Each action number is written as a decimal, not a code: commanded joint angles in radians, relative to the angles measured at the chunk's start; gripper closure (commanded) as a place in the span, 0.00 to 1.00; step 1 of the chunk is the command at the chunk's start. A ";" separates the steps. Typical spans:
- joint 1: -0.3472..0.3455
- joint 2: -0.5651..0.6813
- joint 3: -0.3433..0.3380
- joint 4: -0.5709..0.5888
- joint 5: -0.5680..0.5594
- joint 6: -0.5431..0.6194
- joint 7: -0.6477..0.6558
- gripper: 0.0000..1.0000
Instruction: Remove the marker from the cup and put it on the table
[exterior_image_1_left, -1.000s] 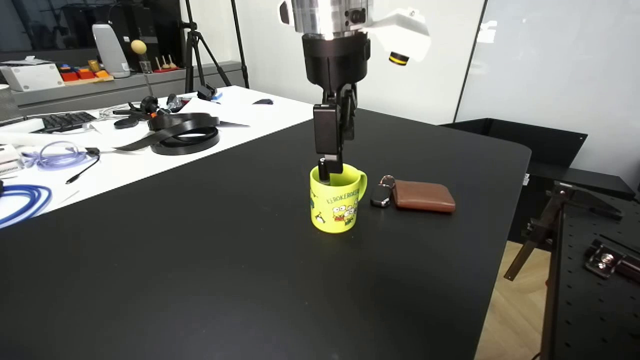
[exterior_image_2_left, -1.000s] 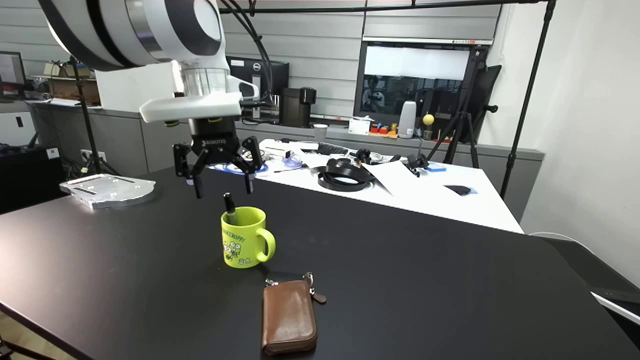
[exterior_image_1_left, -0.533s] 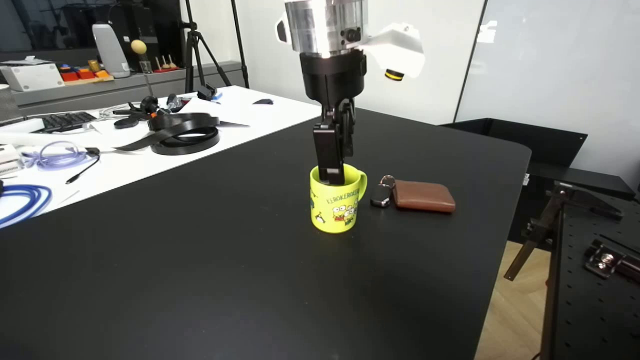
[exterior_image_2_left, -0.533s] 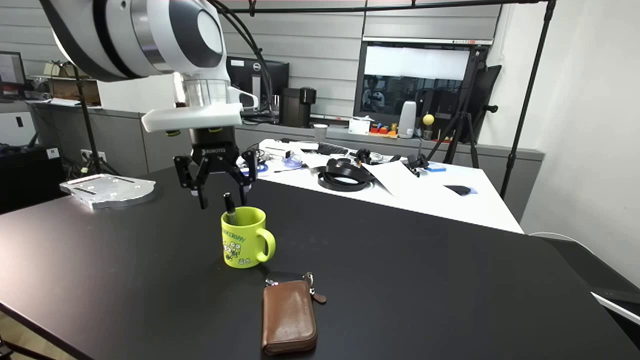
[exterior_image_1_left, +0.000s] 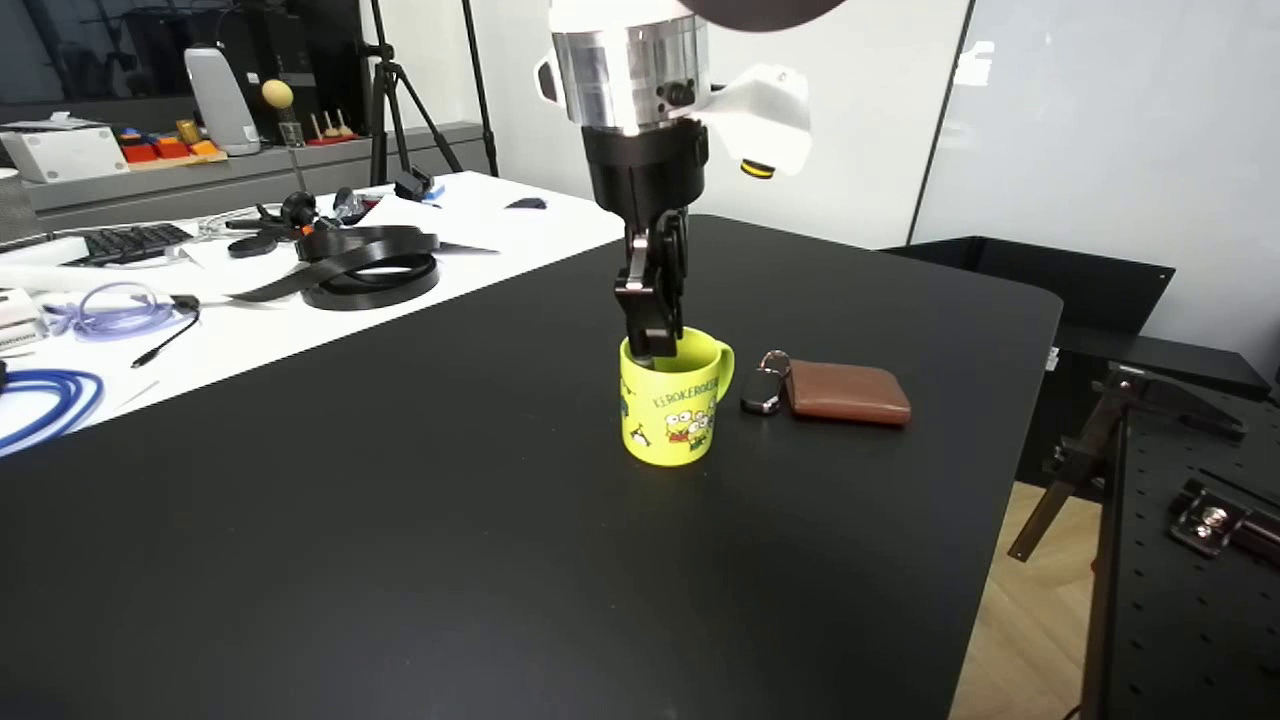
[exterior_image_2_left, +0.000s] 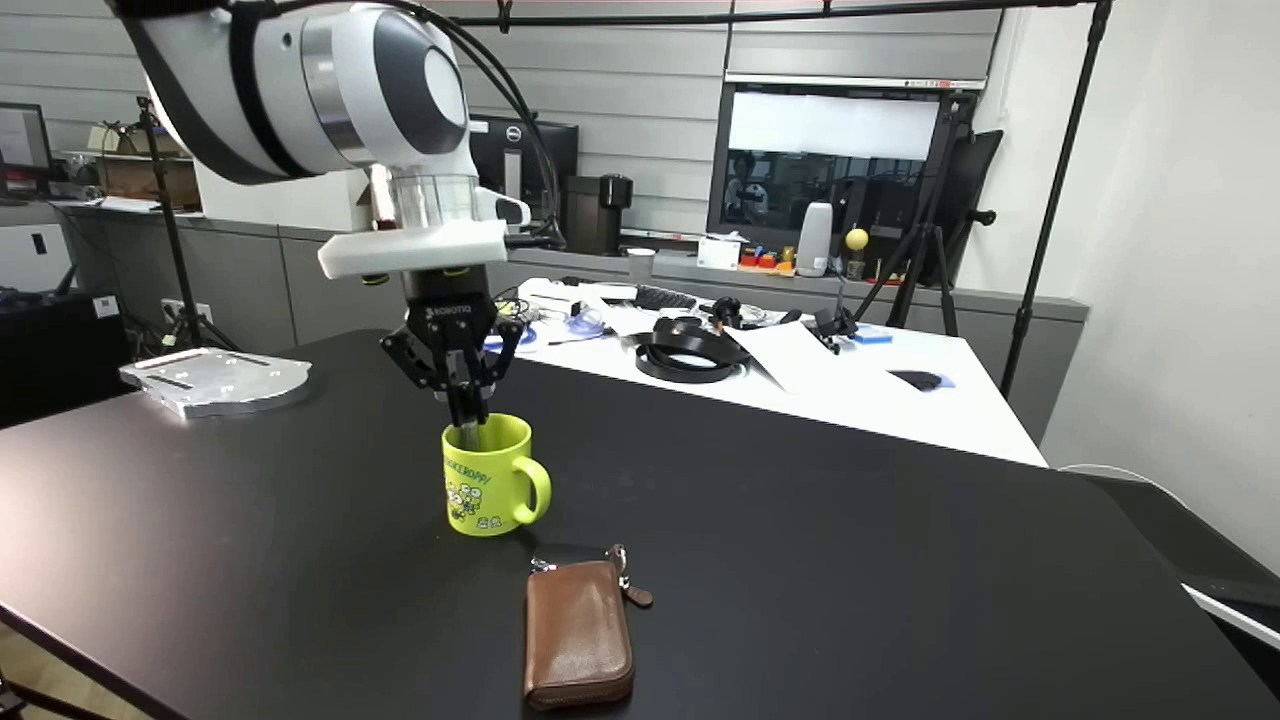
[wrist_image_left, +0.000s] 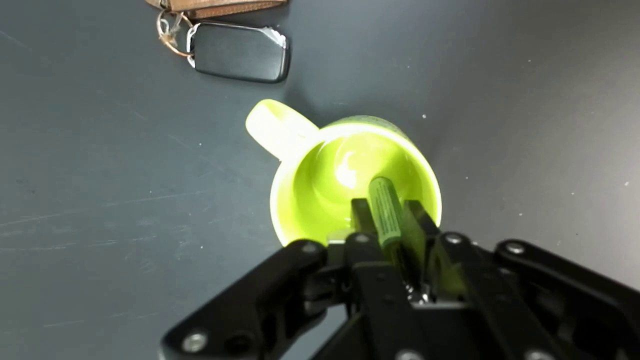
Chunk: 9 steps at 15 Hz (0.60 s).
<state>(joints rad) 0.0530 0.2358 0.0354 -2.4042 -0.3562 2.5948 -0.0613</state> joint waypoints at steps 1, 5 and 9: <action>0.024 0.051 -0.016 0.059 -0.015 0.001 0.015 1.00; 0.033 0.069 -0.015 0.084 -0.006 -0.011 0.006 0.74; 0.035 0.050 -0.012 0.074 0.000 -0.016 -0.001 0.53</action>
<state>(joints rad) 0.0751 0.2895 0.0316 -2.3471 -0.3558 2.5958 -0.0633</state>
